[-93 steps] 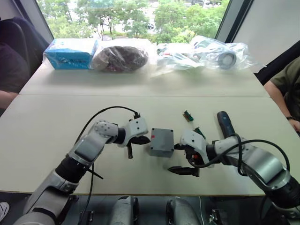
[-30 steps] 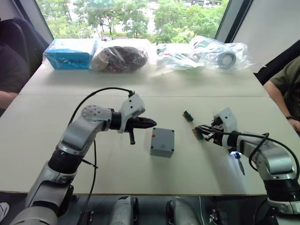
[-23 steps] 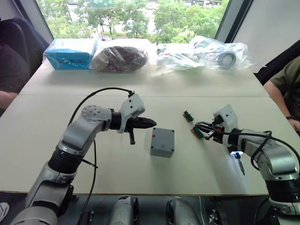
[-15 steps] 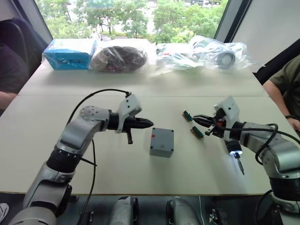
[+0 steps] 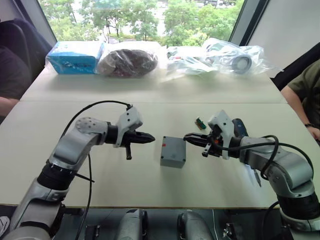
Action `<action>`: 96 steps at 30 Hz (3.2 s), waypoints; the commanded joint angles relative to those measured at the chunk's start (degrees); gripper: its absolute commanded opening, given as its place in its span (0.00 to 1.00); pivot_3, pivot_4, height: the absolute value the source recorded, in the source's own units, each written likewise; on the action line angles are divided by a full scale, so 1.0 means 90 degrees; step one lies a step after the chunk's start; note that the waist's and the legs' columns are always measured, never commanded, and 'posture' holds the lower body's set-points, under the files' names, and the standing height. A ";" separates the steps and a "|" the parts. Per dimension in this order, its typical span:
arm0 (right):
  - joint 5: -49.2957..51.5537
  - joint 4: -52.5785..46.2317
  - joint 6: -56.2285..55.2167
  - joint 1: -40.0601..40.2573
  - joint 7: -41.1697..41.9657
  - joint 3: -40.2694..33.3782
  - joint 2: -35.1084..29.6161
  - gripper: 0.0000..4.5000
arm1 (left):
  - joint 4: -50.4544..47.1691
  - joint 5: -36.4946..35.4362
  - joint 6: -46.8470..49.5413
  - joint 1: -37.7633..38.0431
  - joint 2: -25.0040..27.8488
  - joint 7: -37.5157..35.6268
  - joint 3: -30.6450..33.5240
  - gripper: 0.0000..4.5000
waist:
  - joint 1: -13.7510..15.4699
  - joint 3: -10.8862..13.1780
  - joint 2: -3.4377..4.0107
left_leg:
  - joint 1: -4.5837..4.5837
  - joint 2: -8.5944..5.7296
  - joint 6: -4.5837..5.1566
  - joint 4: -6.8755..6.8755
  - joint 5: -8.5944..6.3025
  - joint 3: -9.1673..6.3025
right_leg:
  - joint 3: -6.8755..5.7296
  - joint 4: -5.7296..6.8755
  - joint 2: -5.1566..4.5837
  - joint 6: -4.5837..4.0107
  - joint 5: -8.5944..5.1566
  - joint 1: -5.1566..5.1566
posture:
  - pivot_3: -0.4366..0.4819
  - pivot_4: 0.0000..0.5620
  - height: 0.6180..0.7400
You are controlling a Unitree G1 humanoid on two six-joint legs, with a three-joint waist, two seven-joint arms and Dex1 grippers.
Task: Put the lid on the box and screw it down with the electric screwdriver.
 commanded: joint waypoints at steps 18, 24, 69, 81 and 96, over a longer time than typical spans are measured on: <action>-0.0384 0.0176 -0.0423 0.0042 0.0011 0.0279 -0.0081 0.02 | -0.0198 -0.0078 -0.0003 -0.0047 -0.0016 0.0135 0.0072 0.00 | 0.0003 0.0000 0.0000 | 0.0000 0.0000 0.0000 0.0000 0.0000 0.0001 | 0.0000 0.0000 0.0000 0.0000 0.0000 0.0000 | 0.48 0.27 1.00; -0.0262 0.0205 -0.0378 -0.0002 -0.0019 0.0076 -0.0049 0.02 | -0.0179 -0.0073 -0.0018 -0.0053 -0.0040 0.0153 0.0070 0.00 | 0.0005 0.0000 0.0000 | 0.0000 0.0000 0.0000 0.0000 0.0000 0.0001 | 0.0000 0.0000 0.0000 0.0000 0.0000 0.0000 | 0.48 0.27 1.00; -0.0182 0.2626 0.2849 -0.1493 -0.0057 -0.0820 -0.3012 1.00 | -0.0602 -0.0130 -0.0640 -0.0912 -0.0392 -0.0426 -0.0494 0.00 | -0.0003 0.0004 0.0006 | -0.0001 0.0000 0.0004 -0.0004 -0.0002 0.0007 | 0.0003 -0.0010 -0.0003 -0.0002 0.0000 -0.0002 | 0.48 0.27 1.00; -0.0097 0.3891 0.3431 -0.2091 0.1190 0.0707 -0.3475 1.00 | -0.1169 -0.0100 -0.0502 -0.0458 -0.0548 -0.0045 -0.0654 0.00 | 0.0002 0.0004 0.0011 | -0.0002 0.0001 0.0007 -0.0006 -0.0004 0.0008 | 0.0009 -0.0011 -0.0002 -0.0001 0.0000 -0.0006 | 0.48 0.27 1.00; -0.1024 0.4951 0.2515 -0.2664 0.2076 0.2349 -0.3148 1.00 | -0.1530 -0.0202 -0.0093 -0.0203 -0.0504 0.0358 -0.0572 0.00 | -0.0005 0.0004 0.0012 | -0.0003 -0.0001 0.0007 -0.0002 -0.0004 0.0011 | 0.0010 -0.0015 -0.0002 -0.0001 0.0000 -0.0005 | 0.48 0.27 1.00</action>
